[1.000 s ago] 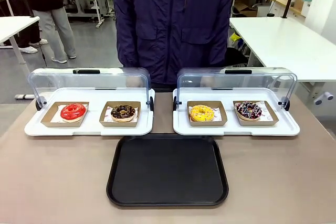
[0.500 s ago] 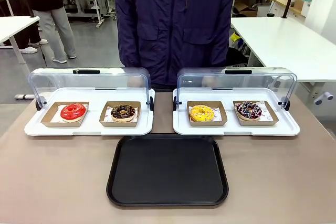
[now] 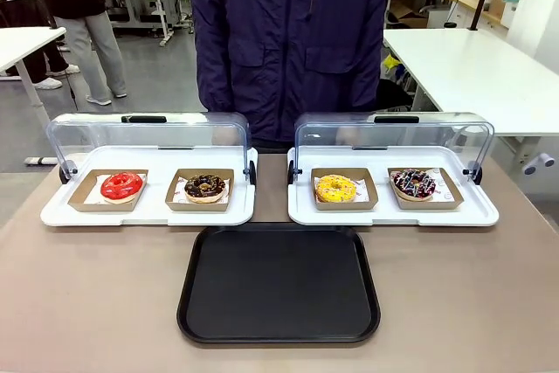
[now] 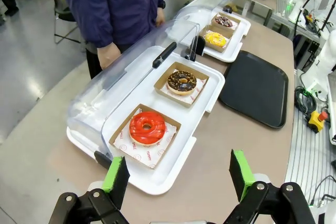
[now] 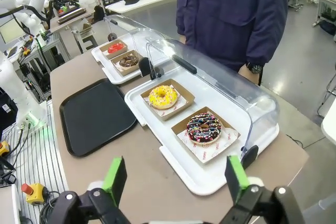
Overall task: Move the fourth donut from the left to the tray.
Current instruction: Pick up the Paper togo box containing the Donut indicated by the person and place it on the Handle tray.
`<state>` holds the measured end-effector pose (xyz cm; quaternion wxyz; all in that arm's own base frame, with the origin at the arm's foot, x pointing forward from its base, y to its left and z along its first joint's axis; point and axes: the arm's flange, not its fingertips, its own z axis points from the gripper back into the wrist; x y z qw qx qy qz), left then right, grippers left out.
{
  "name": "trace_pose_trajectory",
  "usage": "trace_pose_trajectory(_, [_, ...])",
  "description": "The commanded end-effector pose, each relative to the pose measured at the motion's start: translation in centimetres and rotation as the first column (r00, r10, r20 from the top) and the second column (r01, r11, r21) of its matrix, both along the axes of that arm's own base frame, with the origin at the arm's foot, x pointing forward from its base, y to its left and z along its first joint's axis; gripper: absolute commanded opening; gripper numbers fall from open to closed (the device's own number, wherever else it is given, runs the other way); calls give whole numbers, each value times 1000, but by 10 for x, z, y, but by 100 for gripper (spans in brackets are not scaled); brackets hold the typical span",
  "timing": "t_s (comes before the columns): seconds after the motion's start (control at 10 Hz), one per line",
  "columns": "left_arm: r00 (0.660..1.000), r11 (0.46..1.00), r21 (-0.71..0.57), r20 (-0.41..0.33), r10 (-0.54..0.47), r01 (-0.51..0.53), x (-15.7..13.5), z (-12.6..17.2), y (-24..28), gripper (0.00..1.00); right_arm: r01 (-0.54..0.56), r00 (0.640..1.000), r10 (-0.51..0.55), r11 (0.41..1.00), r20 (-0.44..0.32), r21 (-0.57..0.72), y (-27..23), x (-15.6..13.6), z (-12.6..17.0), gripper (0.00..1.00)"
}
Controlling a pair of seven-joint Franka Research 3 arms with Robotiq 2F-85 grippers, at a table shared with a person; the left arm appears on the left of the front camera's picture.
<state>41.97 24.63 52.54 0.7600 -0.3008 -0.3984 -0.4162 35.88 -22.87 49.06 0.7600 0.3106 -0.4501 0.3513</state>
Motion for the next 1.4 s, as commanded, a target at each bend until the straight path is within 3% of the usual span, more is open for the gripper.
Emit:
trace_pose_trajectory(0.0, [1000,1000,-3,-1,-3,3,-1,1,1,100,-2,1000,1,1000,28,18,1,3,1,100])
trace_pose_trajectory(1.3, [1000,1000,-3,-1,-3,3,-1,1,1,100,-2,1000,1,1000,28,18,1,3,1,100])
